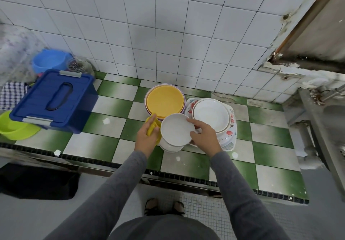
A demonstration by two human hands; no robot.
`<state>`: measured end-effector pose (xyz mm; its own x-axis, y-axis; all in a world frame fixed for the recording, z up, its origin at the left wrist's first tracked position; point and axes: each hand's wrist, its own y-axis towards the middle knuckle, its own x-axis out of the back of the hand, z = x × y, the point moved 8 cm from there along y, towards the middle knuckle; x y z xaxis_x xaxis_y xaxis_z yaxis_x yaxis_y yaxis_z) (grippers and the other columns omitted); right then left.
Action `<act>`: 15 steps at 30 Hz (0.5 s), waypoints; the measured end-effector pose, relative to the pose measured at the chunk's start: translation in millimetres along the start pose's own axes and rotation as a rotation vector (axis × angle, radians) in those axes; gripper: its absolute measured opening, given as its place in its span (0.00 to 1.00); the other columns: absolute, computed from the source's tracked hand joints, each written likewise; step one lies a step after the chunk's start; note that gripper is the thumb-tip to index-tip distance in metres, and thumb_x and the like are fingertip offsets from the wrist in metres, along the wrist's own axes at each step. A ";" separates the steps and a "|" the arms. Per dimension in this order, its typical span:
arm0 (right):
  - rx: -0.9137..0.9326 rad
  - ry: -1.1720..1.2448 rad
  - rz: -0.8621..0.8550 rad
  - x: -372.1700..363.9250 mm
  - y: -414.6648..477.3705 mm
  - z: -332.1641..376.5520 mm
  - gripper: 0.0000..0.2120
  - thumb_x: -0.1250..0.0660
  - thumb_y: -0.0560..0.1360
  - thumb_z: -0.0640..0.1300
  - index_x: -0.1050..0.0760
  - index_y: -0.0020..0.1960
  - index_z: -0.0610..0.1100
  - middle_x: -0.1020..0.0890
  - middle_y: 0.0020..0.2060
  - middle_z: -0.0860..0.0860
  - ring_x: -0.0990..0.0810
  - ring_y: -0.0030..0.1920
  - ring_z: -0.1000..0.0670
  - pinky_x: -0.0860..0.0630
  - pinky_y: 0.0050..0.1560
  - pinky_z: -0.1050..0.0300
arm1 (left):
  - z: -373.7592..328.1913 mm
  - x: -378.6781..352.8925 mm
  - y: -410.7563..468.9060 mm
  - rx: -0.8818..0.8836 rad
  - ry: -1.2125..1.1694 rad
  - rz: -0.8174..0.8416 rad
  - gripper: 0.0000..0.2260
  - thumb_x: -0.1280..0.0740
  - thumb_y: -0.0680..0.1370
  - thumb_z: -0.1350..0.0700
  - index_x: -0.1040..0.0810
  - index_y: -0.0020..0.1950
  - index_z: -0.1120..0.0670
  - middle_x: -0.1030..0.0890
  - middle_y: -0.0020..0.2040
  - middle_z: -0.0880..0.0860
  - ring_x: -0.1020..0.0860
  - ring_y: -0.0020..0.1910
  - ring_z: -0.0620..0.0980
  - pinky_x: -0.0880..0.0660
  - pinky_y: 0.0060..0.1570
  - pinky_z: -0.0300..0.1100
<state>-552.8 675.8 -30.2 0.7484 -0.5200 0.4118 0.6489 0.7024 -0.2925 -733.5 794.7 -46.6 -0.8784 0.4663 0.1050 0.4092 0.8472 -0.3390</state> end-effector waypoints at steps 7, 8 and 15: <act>-0.031 0.169 -0.068 -9.1 -9.5 4.2 0.25 0.38 0.75 0.29 0.23 0.68 0.45 0.25 0.63 0.45 0.24 0.60 0.41 0.16 0.38 0.58 | -6.6 -1.5 -3.7 -0.024 -0.092 -0.025 0.16 0.38 0.84 0.54 0.27 0.71 0.42 0.32 0.75 0.52 0.32 0.70 0.55 0.30 0.69 0.58; -0.032 0.185 -0.072 -10.4 -10.1 4.1 0.25 0.38 0.75 0.29 0.23 0.69 0.45 0.25 0.64 0.45 0.24 0.61 0.41 0.16 0.38 0.58 | -6.8 -1.4 -3.8 -0.023 -0.105 -0.028 0.16 0.38 0.83 0.54 0.27 0.71 0.42 0.32 0.74 0.52 0.32 0.70 0.55 0.29 0.68 0.58; -0.034 0.226 -0.051 -14.7 -12.0 3.0 0.23 0.36 0.77 0.31 0.23 0.69 0.47 0.26 0.66 0.45 0.25 0.63 0.41 0.15 0.44 0.52 | -5.9 -3.1 -3.3 0.023 -0.124 -0.025 0.18 0.32 0.80 0.55 0.25 0.69 0.40 0.31 0.68 0.47 0.30 0.66 0.57 0.22 0.60 0.59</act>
<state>-572.0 676.5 -30.2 0.7240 -0.6523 0.2243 0.6878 0.6580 -0.3067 -730.6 791.9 -40.3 -0.9127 0.4086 -0.0017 0.3818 0.8514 -0.3595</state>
